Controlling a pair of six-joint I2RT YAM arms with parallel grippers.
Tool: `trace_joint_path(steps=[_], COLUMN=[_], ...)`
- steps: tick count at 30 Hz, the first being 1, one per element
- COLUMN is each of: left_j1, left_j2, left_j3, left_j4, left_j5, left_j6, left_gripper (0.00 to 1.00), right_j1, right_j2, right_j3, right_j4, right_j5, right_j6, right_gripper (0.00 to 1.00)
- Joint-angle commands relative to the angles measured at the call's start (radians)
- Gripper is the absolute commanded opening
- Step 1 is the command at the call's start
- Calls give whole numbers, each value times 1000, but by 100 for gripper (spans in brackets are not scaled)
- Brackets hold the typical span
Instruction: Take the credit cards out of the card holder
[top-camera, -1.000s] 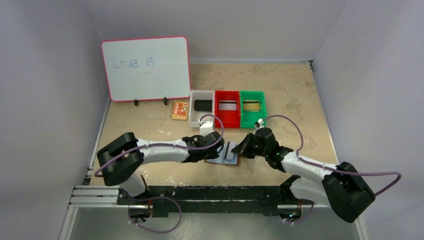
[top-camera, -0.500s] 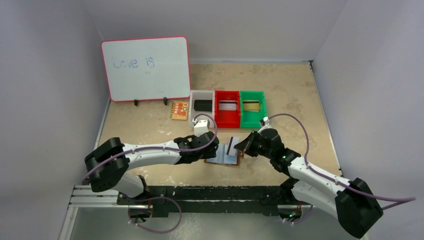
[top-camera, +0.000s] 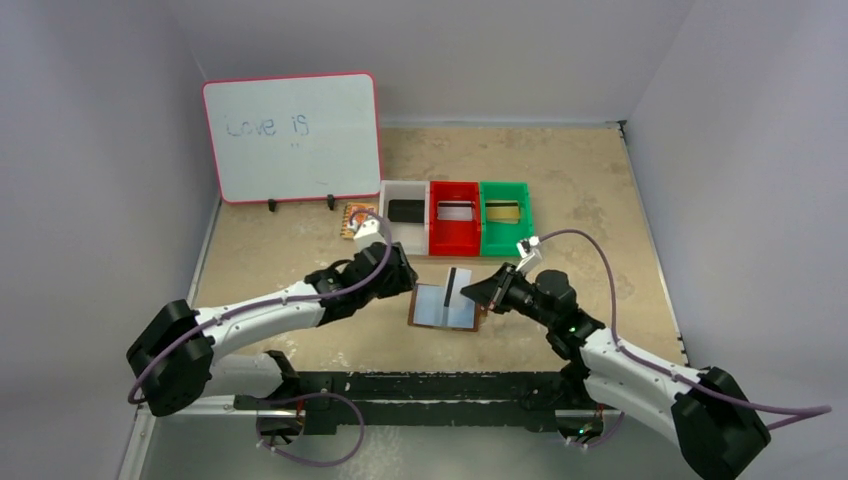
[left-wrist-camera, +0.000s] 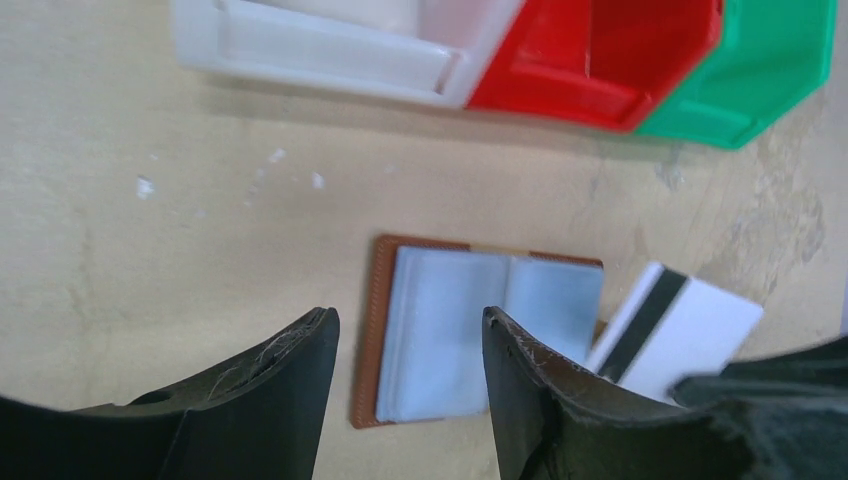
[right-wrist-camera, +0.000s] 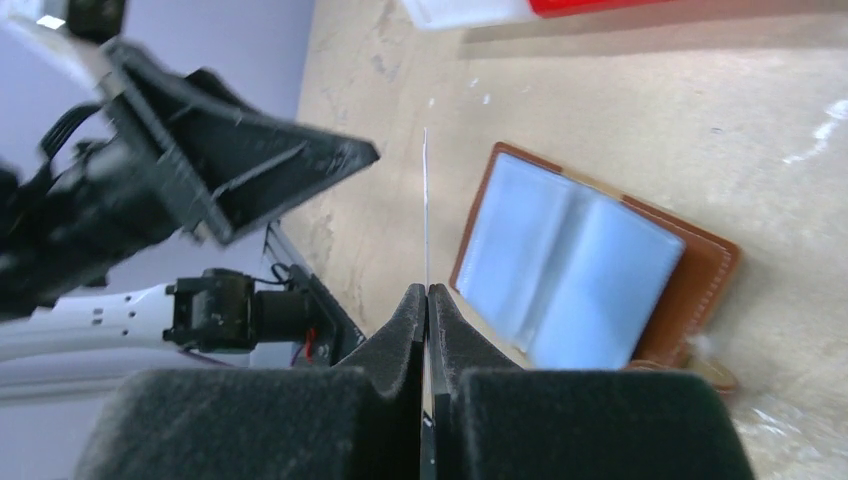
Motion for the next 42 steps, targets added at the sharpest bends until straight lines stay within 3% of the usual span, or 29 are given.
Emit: trace_joint_path(steps=[1, 7, 12, 17, 26, 38, 42], left_j1=[123, 179, 217, 265, 272, 272, 272], left_j2=[-73, -157, -138, -123, -99, -87, -80], left_j3=[-70, -148, -149, -159, 43, 117, 147], left_j4=[141, 362, 393, 446, 105, -56, -104], left_j5=[171, 432, 605, 713, 775, 989, 1022], left_j6=[64, 120, 138, 130, 397, 563, 606], left_gripper=[55, 53, 54, 54, 53, 45, 32], right_j1=[-4, -4, -4, -4, -4, -4, -4], right_j2=[46, 154, 240, 313, 385, 374, 369], right_j3=[11, 21, 34, 101, 228, 297, 317], right_j4=[181, 312, 437, 411, 247, 134, 97], right_j5=[-113, -216, -314, -416, -593, -699, -719], right_j6=[-38, -45, -50, -97, -280, -396, -425], right_gripper=[0, 0, 0, 0, 0, 0, 0])
